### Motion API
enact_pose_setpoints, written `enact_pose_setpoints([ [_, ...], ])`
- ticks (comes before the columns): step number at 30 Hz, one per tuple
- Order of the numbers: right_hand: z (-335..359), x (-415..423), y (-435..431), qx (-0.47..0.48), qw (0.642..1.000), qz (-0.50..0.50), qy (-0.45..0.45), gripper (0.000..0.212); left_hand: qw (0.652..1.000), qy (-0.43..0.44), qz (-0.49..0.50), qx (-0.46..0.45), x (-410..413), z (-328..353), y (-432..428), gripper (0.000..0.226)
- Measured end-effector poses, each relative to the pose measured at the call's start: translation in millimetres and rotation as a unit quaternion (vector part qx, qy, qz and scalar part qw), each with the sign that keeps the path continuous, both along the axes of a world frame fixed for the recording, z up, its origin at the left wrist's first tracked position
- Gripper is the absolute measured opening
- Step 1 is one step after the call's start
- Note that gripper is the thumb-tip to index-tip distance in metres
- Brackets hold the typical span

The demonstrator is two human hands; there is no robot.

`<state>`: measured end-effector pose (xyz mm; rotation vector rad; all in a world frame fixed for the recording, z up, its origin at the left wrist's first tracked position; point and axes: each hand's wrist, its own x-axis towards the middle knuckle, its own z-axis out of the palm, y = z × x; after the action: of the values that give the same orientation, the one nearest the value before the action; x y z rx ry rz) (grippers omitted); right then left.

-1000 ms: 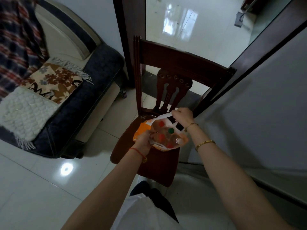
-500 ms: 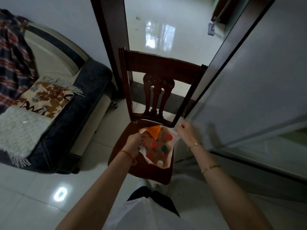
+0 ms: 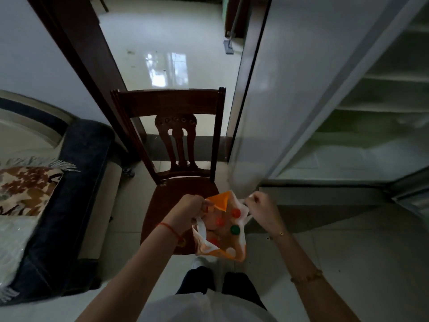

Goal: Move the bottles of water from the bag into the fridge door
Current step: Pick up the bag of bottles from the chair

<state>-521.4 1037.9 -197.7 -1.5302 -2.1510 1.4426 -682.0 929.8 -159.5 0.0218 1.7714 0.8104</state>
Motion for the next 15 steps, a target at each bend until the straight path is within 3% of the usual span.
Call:
enact_pose_setpoints([
  [6, 12.4, 67.2, -14.1, 0.030, 0.996, -0.088, -0.011, 0.030, 0.998, 0.008, -0.053, 0.031, 52.2, 30.3, 7.1, 0.035],
  [10, 14.2, 114.9, -21.1, 0.043, 0.989, -0.139, -0.019, 0.047, 0.996, -0.002, -0.066, 0.052, 88.3, 42.9, 13.9, 0.035],
  [15, 15.2, 179.7, -34.0, 0.061, 0.981, -0.184, -0.030, 0.023, 0.992, -0.049, -0.094, 0.069, 142.6, 57.8, 19.3, 0.035],
])
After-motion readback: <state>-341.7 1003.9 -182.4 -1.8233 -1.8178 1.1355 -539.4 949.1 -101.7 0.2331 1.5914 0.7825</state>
